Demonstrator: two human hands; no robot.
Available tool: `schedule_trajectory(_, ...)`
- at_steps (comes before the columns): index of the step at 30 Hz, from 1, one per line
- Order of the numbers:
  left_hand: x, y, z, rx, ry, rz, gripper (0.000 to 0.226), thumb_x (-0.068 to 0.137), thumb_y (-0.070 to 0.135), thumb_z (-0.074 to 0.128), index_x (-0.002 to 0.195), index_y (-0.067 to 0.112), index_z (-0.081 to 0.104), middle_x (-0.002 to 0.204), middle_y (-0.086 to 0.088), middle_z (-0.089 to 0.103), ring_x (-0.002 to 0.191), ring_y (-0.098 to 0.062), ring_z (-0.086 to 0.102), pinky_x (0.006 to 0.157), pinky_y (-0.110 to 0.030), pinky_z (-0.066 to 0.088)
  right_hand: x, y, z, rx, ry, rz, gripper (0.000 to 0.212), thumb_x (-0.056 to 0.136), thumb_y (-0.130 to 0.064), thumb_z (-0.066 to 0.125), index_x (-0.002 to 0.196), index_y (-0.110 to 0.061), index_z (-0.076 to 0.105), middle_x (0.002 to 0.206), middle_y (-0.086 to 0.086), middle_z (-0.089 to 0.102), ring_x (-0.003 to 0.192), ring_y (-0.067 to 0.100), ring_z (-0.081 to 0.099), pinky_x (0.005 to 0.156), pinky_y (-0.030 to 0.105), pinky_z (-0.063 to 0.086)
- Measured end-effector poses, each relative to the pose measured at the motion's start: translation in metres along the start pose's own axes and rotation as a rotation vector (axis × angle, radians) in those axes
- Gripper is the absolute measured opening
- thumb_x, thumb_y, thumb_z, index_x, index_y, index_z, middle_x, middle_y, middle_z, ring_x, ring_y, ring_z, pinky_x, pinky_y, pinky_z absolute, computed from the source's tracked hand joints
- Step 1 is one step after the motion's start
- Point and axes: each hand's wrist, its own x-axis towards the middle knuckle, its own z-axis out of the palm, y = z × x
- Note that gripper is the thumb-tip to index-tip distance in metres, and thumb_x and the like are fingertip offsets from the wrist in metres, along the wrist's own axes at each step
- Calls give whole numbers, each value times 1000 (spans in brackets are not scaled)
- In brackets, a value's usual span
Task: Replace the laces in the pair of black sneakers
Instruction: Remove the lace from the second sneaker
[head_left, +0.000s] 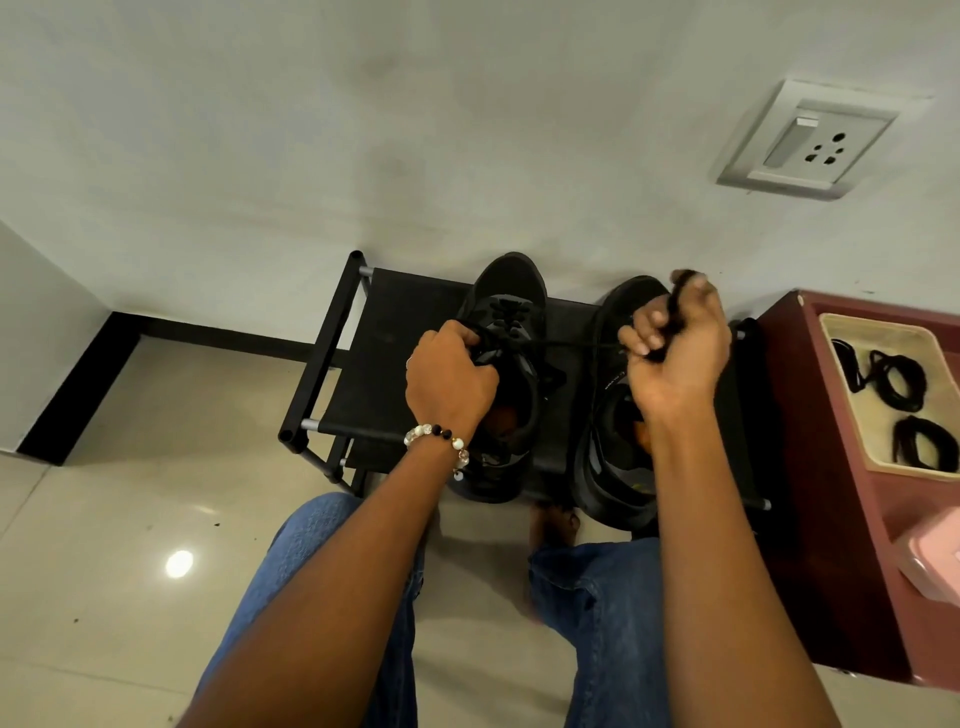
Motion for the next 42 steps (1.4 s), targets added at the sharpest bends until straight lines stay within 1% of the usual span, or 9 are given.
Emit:
schedule_trajectory(3, 1, -1, 0, 3, 1, 2, 31, 78, 18, 72, 107, 24, 64, 103, 1, 62, 91, -16, 61, 67, -25, 50, -6, 12, 10, -997, -236, -226, 29, 93, -35, 61, 117, -20, 65, 103, 0, 69, 95, 13, 63, 83, 34, 53)
schedule_trajectory(6, 1, -1, 1, 7, 14, 10, 30, 78, 19, 71, 107, 23, 64, 103, 0, 62, 91, -17, 62, 69, -26, 52, -11, 30, 20, -1543, -442, -366, 43, 92, -36, 62, 134, -32, 55, 135, -6, 57, 128, 20, 45, 107, 51, 33)
schedule_trajectory(13, 1, -1, 1, 4, 23, 3, 30, 78, 21, 72, 106, 25, 64, 102, 2, 63, 91, -16, 62, 62, -21, 44, -12, 31, 19, -1667, -528, -207, 19, 94, -26, 62, 107, -35, 71, 113, -13, 65, 116, 18, 46, 92, 41, 27)
schedule_trajectory(22, 0, 0, 0, -11, 1, -13, 31, 78, 17, 72, 107, 25, 64, 102, 1, 62, 89, -15, 61, 59, -21, 46, -9, 26, 16, -1438, -52, -315, 10, 92, -13, 63, 92, -18, 72, 99, -2, 70, 103, 21, 61, 95, 43, 39)
schedule_trajectory(25, 1, 0, -3, -17, -22, -11, 32, 79, 18, 74, 108, 25, 63, 105, 0, 61, 91, -16, 60, 63, -23, 47, -12, 28, 23, -1498, -116, -358, 23, 89, -10, 66, 109, -20, 66, 106, -3, 65, 109, 20, 55, 94, 41, 40)
schedule_trajectory(29, 2, 1, -9, -35, -93, 60, 37, 77, 25, 77, 111, 23, 63, 108, -1, 59, 93, -17, 60, 69, -25, 49, -19, 22, 30, -1302, -422, -190, 17, 83, -27, 76, 94, -15, 73, 82, -5, 69, 77, 7, 63, 72, 21, 52)
schedule_trajectory(35, 10, 1, -29, -136, -302, 135, 48, 75, 14, 78, 120, 22, 63, 101, 5, 59, 90, -15, 61, 81, -34, 56, -20, 36, 26, -1578, -505, -311, 28, 83, -34, 75, 104, -15, 73, 88, -1, 69, 77, 11, 60, 76, 34, 54)
schedule_trajectory(38, 11, -1, -31, -167, -328, 126, 45, 74, 17, 81, 116, 24, 65, 99, 4, 62, 81, -12, 59, 81, -37, 57, -20, 33, 28, -1266, -359, -230, 6, 89, -24, 69, 85, -19, 70, 74, -5, 66, 70, 9, 61, 72, 29, 53)
schedule_trajectory(42, 10, 1, -28, -264, -266, 113, 29, 78, 27, 79, 105, 24, 71, 90, 8, 64, 80, -7, 61, 78, -25, 55, -12, 24, 24, -807, 96, -104, 10, 95, -20, 60, 96, -13, 67, 81, 0, 68, 75, 11, 64, 79, 31, 55)
